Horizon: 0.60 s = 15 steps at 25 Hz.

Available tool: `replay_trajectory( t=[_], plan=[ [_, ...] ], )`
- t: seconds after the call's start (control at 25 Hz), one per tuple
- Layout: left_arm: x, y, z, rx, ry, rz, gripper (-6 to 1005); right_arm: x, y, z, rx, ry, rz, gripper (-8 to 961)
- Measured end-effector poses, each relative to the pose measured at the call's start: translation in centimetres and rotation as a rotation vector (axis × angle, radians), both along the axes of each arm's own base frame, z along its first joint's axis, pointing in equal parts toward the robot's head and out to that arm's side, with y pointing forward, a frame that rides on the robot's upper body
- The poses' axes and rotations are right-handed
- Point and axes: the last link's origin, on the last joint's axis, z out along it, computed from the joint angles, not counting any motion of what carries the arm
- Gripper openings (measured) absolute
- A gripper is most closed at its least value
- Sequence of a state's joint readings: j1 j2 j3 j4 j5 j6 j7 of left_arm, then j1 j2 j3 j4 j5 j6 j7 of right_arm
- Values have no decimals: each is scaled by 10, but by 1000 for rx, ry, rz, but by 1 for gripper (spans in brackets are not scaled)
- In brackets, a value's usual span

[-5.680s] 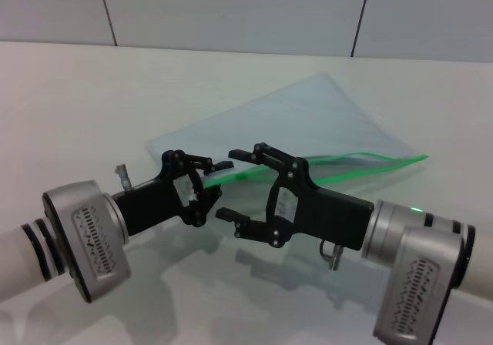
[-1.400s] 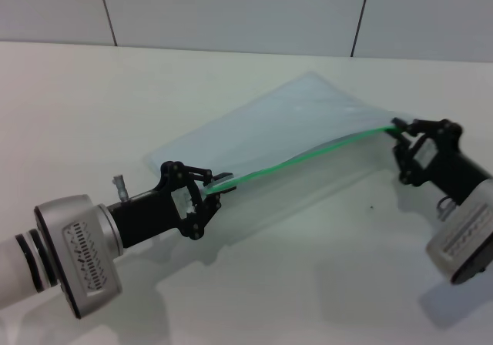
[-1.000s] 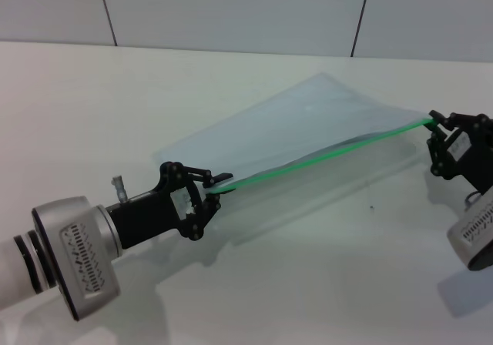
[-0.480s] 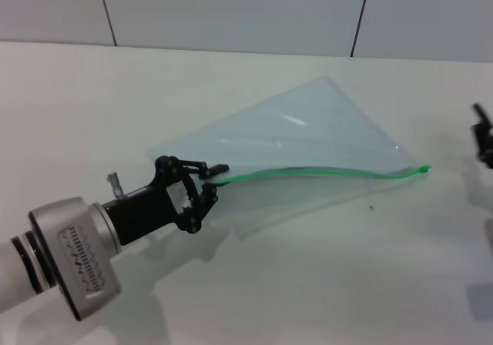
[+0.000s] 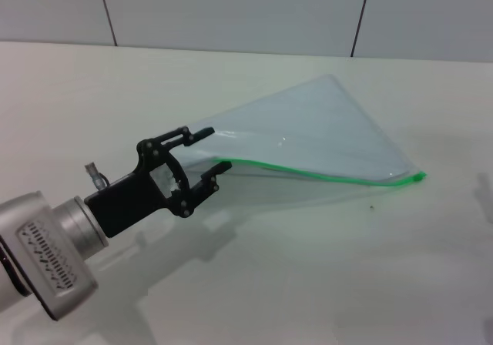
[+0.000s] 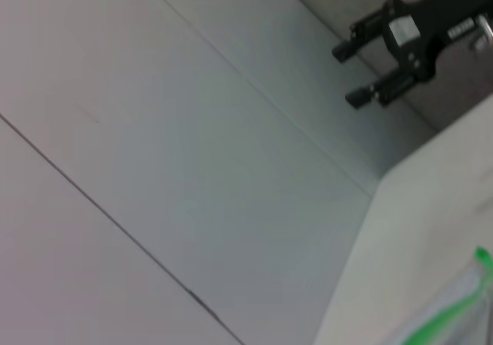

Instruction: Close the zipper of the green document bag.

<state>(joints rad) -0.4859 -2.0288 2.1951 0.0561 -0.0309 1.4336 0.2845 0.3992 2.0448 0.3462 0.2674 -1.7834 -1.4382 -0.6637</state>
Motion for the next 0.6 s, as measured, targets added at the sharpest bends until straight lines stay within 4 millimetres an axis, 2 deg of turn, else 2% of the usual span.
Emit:
replay_trajectory(
  t=[0.16, 0.32, 0.48, 0.6],
  plan=[
    [6, -6, 5, 4, -61, -37, 481, -9, -2, -4, -4, 30, 37, 792],
    [9, -10, 17, 61, -139, -48, 653, -21, -3, -7, -10, 84, 80, 850],
    [2, 0, 39, 181, -238, 38, 806, -26, -3, -9, -22, 161, 97, 878],
    [-5, 6, 56, 242, -344, 121, 838, -28, -5, -6, -39, 257, 126, 877]
  ],
)
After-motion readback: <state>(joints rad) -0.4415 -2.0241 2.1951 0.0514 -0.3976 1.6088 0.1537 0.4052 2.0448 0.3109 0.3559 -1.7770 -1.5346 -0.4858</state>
